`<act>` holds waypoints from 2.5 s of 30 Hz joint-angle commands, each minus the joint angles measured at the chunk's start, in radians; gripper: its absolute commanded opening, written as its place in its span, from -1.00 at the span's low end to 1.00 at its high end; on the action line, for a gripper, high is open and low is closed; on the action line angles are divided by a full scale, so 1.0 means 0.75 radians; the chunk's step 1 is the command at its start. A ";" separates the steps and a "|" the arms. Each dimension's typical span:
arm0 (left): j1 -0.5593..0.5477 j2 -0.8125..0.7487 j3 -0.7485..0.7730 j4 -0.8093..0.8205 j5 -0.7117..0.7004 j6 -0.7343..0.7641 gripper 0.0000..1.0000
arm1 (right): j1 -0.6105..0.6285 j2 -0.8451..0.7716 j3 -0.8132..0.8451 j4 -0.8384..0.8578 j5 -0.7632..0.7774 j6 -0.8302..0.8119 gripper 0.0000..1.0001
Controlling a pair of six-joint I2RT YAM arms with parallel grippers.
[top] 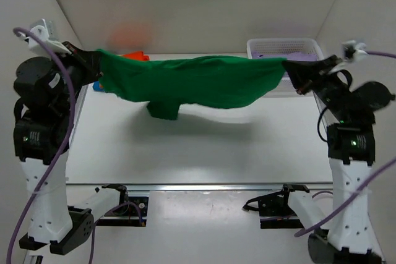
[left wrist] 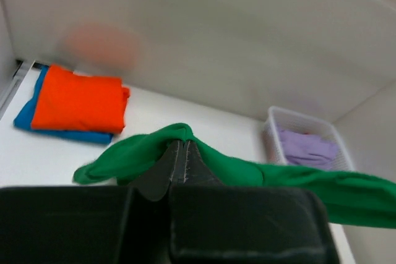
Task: Fold and stack the t-shirts
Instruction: Flatten out the tshirt, then grap the side of the flattened tshirt closest away from the robot with both arms
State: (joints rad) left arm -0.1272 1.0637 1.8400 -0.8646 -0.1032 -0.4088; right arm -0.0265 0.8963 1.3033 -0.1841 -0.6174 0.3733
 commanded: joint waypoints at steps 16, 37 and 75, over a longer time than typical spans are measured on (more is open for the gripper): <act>-0.009 0.140 0.120 0.066 0.000 0.073 -1.00 | -0.016 0.150 0.034 -0.015 -0.165 -0.019 -1.00; 0.248 0.515 0.385 0.357 0.328 -0.061 -1.00 | 0.070 0.926 0.890 -0.333 -0.117 -0.285 -1.00; 0.014 -0.600 -1.883 0.492 0.512 -0.259 -0.96 | 0.197 0.613 -0.793 -0.293 0.348 -0.281 -0.18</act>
State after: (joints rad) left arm -0.1265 0.6334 0.4248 -0.5014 0.2752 -0.6094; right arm 0.0940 1.3270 0.7143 -0.4702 -0.4541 0.1841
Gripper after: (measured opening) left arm 0.036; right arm 0.412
